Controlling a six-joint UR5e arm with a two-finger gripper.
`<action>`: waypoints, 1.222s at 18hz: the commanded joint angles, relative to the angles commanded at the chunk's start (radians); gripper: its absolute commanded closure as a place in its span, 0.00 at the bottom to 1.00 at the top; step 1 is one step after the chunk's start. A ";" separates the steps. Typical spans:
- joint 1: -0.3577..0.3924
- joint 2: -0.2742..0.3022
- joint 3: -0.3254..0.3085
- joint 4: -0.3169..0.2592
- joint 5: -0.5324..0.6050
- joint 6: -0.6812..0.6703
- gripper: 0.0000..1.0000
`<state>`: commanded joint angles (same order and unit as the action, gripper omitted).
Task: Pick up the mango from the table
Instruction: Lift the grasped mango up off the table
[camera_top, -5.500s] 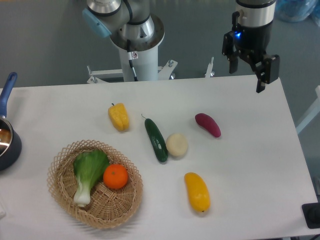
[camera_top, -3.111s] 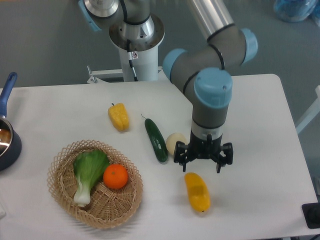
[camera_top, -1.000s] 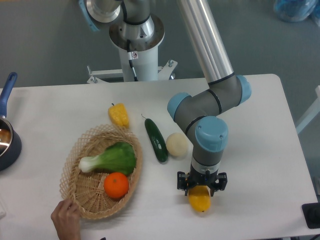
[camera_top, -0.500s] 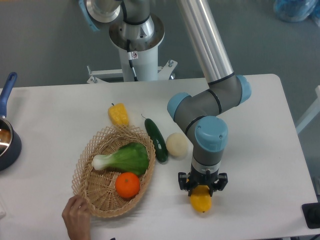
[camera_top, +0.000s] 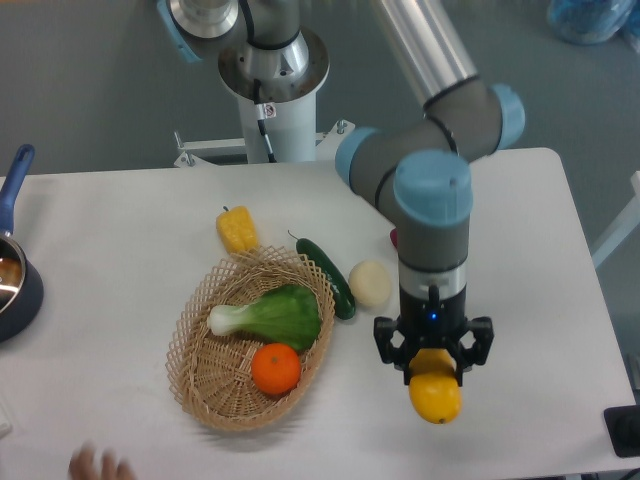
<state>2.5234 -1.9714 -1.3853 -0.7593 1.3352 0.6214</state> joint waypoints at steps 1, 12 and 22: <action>0.003 0.015 -0.003 0.000 -0.070 -0.006 0.64; 0.025 0.071 -0.034 0.000 -0.211 -0.025 0.64; 0.031 0.094 -0.057 0.000 -0.211 -0.020 0.64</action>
<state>2.5541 -1.8776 -1.4419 -0.7593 1.1244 0.6013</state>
